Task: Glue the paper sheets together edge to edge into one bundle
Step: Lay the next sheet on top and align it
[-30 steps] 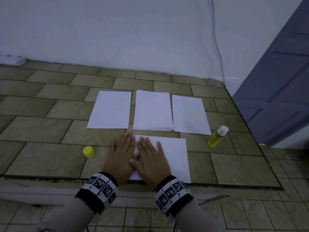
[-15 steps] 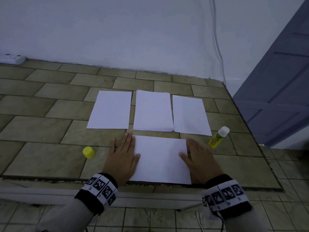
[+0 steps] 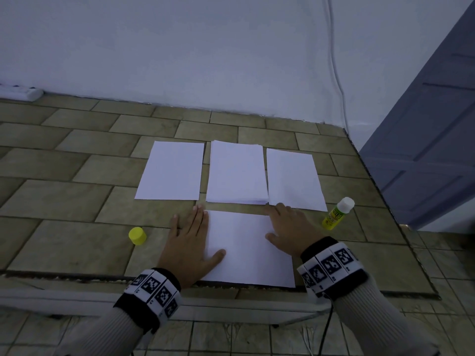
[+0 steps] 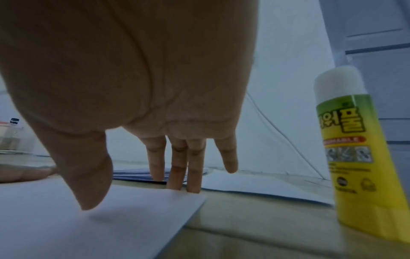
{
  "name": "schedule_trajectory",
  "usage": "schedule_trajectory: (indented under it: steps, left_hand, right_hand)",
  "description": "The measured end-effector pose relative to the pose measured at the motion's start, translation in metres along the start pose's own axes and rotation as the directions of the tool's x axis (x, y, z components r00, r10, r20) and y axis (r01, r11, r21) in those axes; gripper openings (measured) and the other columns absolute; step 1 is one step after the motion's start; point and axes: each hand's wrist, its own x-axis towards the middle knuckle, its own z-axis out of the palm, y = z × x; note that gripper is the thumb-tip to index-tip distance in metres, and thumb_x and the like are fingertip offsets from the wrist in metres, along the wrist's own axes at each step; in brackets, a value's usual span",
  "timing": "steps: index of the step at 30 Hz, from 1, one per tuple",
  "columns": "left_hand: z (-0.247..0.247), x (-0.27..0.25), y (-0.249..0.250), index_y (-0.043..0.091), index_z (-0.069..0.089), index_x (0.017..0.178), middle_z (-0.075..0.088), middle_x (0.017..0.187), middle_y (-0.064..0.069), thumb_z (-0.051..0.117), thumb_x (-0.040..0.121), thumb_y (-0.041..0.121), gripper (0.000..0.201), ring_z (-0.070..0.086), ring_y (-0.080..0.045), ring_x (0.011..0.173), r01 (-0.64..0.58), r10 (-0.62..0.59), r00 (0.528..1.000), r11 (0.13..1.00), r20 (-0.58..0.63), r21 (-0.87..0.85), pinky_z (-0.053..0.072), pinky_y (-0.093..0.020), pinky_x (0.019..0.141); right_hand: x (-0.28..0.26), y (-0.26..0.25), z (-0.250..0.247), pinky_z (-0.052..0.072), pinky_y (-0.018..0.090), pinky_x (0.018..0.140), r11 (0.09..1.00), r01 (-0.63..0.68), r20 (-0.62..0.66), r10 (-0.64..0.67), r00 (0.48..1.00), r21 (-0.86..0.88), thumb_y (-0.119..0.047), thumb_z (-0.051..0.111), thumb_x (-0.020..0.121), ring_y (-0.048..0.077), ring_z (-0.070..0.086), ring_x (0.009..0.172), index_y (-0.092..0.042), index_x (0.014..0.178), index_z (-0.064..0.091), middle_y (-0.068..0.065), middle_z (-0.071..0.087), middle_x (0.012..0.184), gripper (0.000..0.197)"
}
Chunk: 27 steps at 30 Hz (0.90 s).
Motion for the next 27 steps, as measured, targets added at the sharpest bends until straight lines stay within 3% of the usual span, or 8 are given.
schedule_trajectory:
  steps: [3, 8, 11, 14, 18, 20, 23, 27]
  left_hand:
    - [0.001, 0.0, 0.0, -0.003, 0.035, 0.146, 0.03, 0.155, -0.019, 0.025, 0.088, 0.071, 0.095, 0.027, -0.028, 0.145, -0.011, 0.011, 1.0, 1.0, -0.009, 0.006, 0.026, -0.061, 0.112]
    - [0.003, 0.0, -0.001, -0.001, 0.03, 0.149, 0.023, 0.158, -0.016, 0.02, 0.088, 0.073, 0.097, 0.014, -0.023, 0.147, -0.01, 0.01, 1.0, 1.0, -0.022, -0.003, 0.019, -0.059, 0.114]
    - [0.003, 0.0, -0.002, -0.001, 0.027, 0.15, 0.02, 0.159, -0.015, 0.017, 0.088, 0.074, 0.097, 0.015, -0.024, 0.148, -0.019, 0.019, 0.999, 1.0, -0.027, -0.009, 0.013, -0.056, 0.115]
    - [0.003, 0.0, -0.002, -0.002, 0.031, 0.148, 0.025, 0.157, -0.017, 0.012, 0.089, 0.074, 0.098, 0.021, -0.027, 0.146, -0.027, 0.027, 0.999, 1.0, -0.028, 0.005, 0.01, -0.053, 0.112]
    - [0.005, 0.0, -0.002, -0.001, 0.027, 0.15, 0.021, 0.158, -0.017, 0.01, 0.09, 0.074, 0.097, 0.018, -0.026, 0.147, -0.028, 0.028, 0.999, 0.999, -0.03, -0.017, 0.014, -0.055, 0.116]
    - [0.001, -0.001, -0.001, 0.001, 0.021, 0.152, 0.011, 0.161, -0.017, 0.006, 0.09, 0.074, 0.098, 0.01, -0.027, 0.149, -0.027, 0.025, 0.999, 0.999, -0.044, -0.044, 0.015, -0.057, 0.117]
    - [-0.003, -0.002, 0.001, 0.005, 0.006, 0.154, -0.012, 0.161, -0.015, -0.002, 0.086, 0.077, 0.1, -0.008, -0.028, 0.15, -0.021, 0.013, 0.997, 0.994, -0.071, -0.11, 0.004, -0.053, 0.119]
    - [-0.003, -0.003, 0.002, 0.003, 0.007, 0.154, -0.015, 0.162, -0.012, 0.01, 0.09, 0.074, 0.096, -0.004, -0.026, 0.15, -0.013, 0.0, 0.995, 0.992, -0.099, -0.129, 0.009, -0.054, 0.119]
  right_hand:
    - [0.007, 0.001, -0.005, 0.039, 0.042, 0.097, 0.998, -0.018, 0.036, 0.02, 0.999, -0.064, -0.033, 0.045, 0.092, 0.026, 0.046, 0.11, -0.01, 0.124, 0.042, 0.009, 0.045, 0.119, 0.039]
    - [0.016, 0.003, -0.018, 0.045, 0.037, 0.087, 0.985, -0.042, 0.065, 0.031, 0.997, 0.17, -0.011, 0.047, 0.087, 0.022, 0.042, 0.105, -0.007, 0.112, 0.046, 0.01, 0.044, 0.114, 0.026]
    - [0.016, 0.007, -0.027, 0.044, 0.03, 0.075, 0.961, -0.023, 0.093, -0.003, 0.996, 0.277, -0.004, 0.048, 0.089, 0.017, 0.046, 0.086, -0.005, 0.113, 0.045, 0.013, 0.053, 0.107, 0.025]
    - [0.013, 0.013, -0.036, 0.037, 0.02, 0.057, 0.938, 0.013, 0.095, -0.049, 0.994, 0.348, 0.0, 0.049, 0.09, 0.009, 0.047, 0.065, -0.009, 0.114, 0.045, 0.001, 0.054, 0.084, 0.026]
    - [0.01, 0.02, -0.046, 0.035, 0.016, 0.079, 0.927, 0.067, 0.068, -0.099, 0.993, 0.37, -0.002, 0.052, 0.09, 0.009, 0.051, 0.105, -0.021, 0.094, 0.055, 0.001, 0.058, 0.111, 0.019]
    - [0.008, 0.025, -0.055, 0.033, 0.011, 0.075, 0.932, 0.087, 0.049, -0.111, 0.993, 0.352, -0.004, 0.055, 0.09, 0.006, 0.048, 0.101, -0.023, 0.09, 0.058, -0.004, 0.056, 0.105, 0.019]
    - [0.004, 0.036, -0.079, 0.031, 0.006, 0.068, 0.929, 0.103, -0.03, -0.099, 0.995, 0.356, -0.005, 0.058, 0.088, 0.005, 0.051, 0.094, -0.026, 0.088, 0.061, -0.008, 0.058, 0.098, 0.022]
    - [0.008, 0.057, -0.108, 0.039, 0.018, 0.07, 0.901, 0.09, -0.195, -0.006, 0.981, 0.423, -0.005, 0.063, 0.085, 0.01, 0.054, 0.086, -0.025, 0.09, 0.065, -0.006, 0.06, 0.094, 0.02]
